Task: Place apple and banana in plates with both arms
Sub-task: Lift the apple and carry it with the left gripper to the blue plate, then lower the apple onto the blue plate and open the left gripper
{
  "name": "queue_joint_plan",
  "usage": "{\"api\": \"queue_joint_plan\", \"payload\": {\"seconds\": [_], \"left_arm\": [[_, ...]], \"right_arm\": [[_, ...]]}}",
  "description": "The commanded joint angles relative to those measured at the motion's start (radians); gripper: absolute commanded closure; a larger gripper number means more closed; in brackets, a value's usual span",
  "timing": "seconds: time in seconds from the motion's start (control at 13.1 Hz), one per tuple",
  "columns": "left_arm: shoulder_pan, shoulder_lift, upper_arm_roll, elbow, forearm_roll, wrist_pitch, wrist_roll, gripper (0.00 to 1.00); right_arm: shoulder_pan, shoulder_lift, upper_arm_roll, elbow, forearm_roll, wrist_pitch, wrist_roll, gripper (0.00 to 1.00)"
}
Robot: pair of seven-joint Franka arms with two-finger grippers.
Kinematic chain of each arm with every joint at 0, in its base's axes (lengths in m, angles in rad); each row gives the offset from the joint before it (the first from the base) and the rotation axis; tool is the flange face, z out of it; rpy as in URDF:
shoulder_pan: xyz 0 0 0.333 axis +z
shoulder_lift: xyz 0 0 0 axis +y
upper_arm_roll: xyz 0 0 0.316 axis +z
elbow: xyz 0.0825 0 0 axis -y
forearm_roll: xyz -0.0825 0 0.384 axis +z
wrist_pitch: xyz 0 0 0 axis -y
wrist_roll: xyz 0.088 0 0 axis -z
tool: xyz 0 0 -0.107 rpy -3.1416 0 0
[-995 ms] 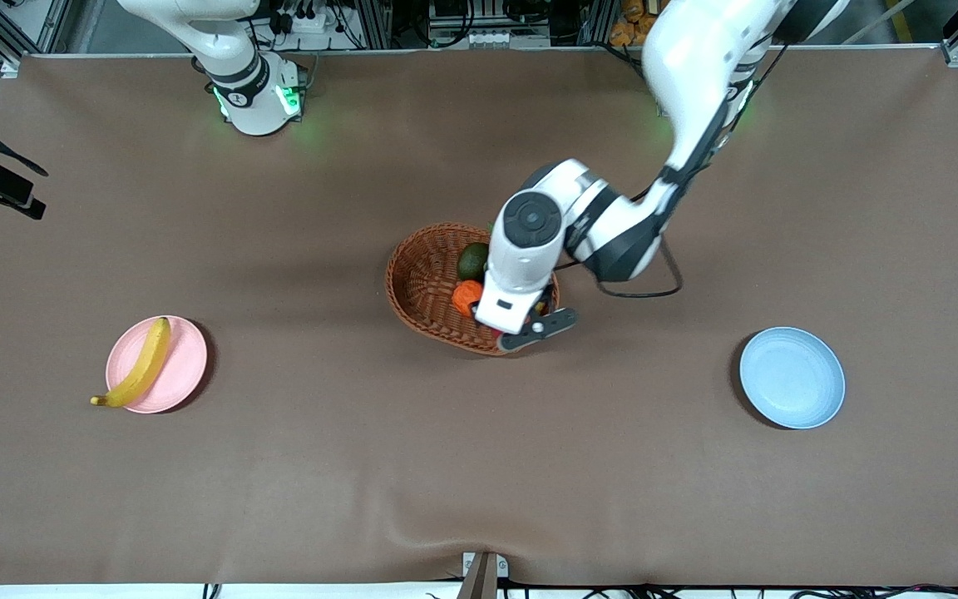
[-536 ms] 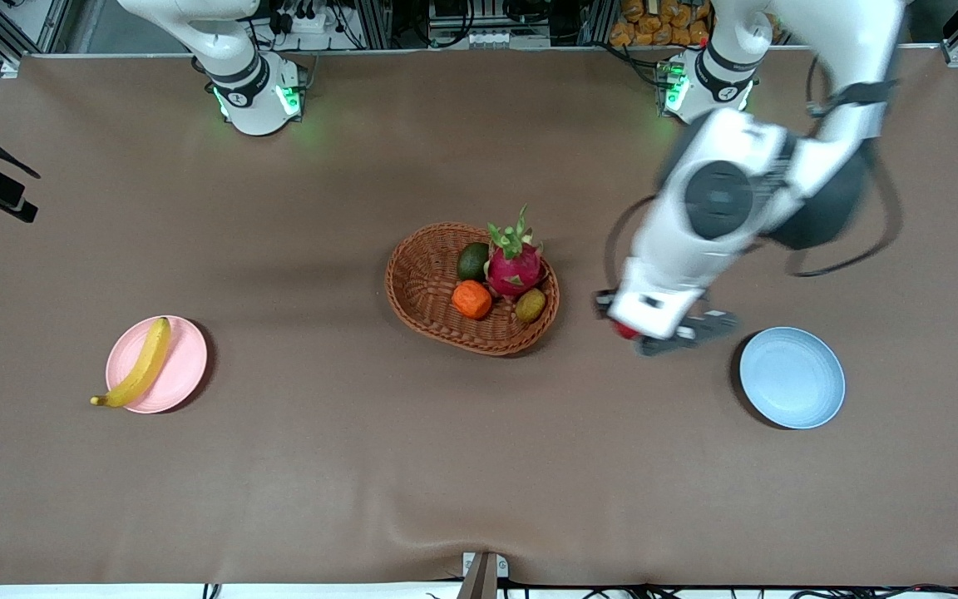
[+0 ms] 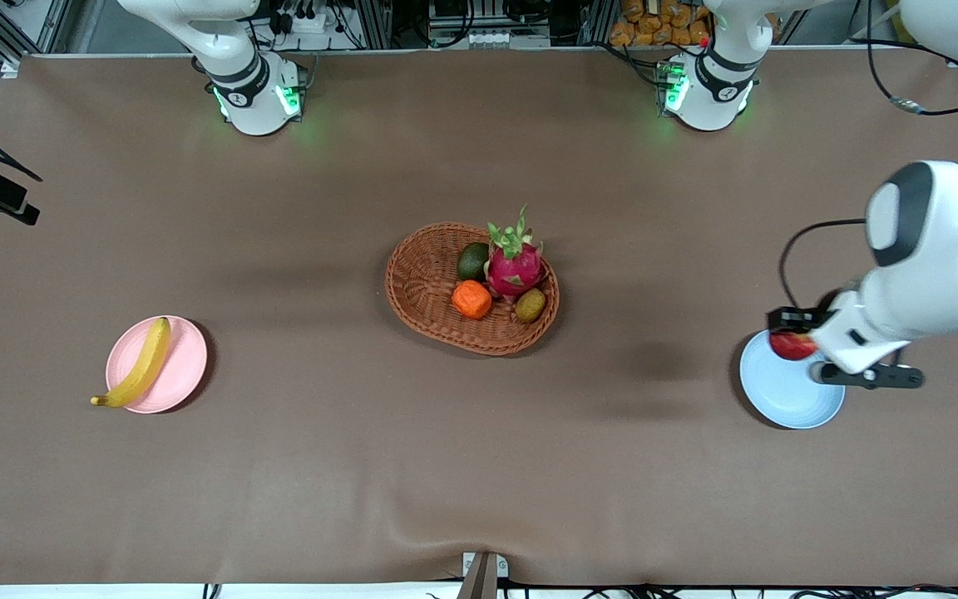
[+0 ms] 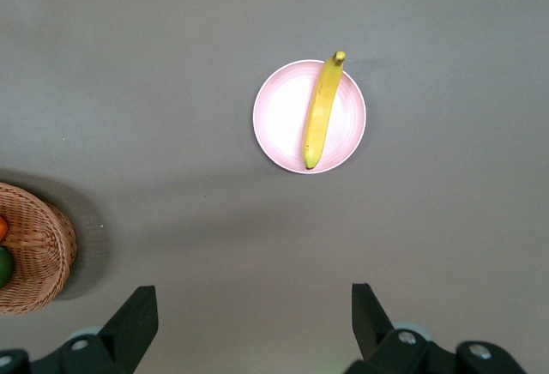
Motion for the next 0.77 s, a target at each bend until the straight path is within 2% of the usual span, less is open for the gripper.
{"api": "queue_joint_plan", "payload": {"seconds": [0.0,0.23,0.46,0.69], "left_arm": [[0.083,-0.013,-0.014,-0.138,0.035,0.163,0.117,1.0],[0.114,0.042,-0.014,-0.187,0.035,0.251,0.141,1.0],[0.158,0.119,-0.011,-0.19,0.038,0.369,0.174,1.0],[0.167,0.173,-0.008,-0.187,0.038,0.417,0.19,1.0]], "right_arm": [[-0.014,-0.002,0.007,0.015,0.022,-0.016,0.015,0.0],[-0.014,-0.004,0.006,0.017,0.03,-0.033,0.013,0.0],[-0.03,-0.004,0.004,0.043,0.082,-0.104,0.013,0.0],[-0.072,-0.004,0.004,0.043,0.163,-0.131,0.012,0.0]]}}
